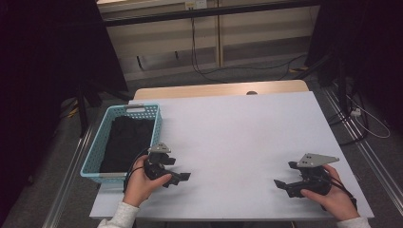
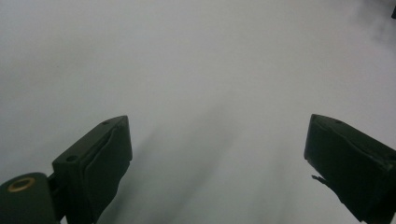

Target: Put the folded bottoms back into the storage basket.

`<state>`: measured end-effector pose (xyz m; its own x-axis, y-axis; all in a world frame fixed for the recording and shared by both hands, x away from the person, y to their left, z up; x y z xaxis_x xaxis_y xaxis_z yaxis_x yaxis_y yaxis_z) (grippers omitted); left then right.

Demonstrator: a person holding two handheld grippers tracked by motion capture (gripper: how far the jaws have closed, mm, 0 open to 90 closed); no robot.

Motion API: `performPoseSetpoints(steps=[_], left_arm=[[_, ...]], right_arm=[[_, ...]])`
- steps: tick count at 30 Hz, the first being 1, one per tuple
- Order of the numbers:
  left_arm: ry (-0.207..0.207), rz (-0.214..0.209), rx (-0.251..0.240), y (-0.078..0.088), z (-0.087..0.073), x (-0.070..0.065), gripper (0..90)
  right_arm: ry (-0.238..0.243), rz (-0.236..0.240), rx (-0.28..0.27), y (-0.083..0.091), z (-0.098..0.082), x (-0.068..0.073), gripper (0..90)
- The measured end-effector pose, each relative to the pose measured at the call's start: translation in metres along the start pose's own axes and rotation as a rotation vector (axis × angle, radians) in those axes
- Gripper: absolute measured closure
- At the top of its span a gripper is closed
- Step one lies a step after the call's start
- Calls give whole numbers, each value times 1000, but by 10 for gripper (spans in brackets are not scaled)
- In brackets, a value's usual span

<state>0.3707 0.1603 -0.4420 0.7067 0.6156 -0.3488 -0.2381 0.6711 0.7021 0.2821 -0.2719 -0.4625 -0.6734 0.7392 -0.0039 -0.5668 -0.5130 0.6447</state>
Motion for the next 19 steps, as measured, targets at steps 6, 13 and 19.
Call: performPoseSetpoints(steps=[6,13,19], left_arm=[[0,-5,5,0,-1,0,75],[-6,-3,15,-2,-3,-1,74],[-5,5,17,-2,-3,-1,74]], right_arm=[[7,0,2,-1,0,1,123],[15,12,1,-3,1,4,122],[12,9,11,-6,0,3,118]])
Point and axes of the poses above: each handheld gripper's, and its own axes: y roughly backward along the jaws, z roughly out of its top, x roughly to its left, the point moved 2 cm from there along -y, roughly forward along the jaws, and after that the axes turned 7 degrees about y, right-handed, at the moved point
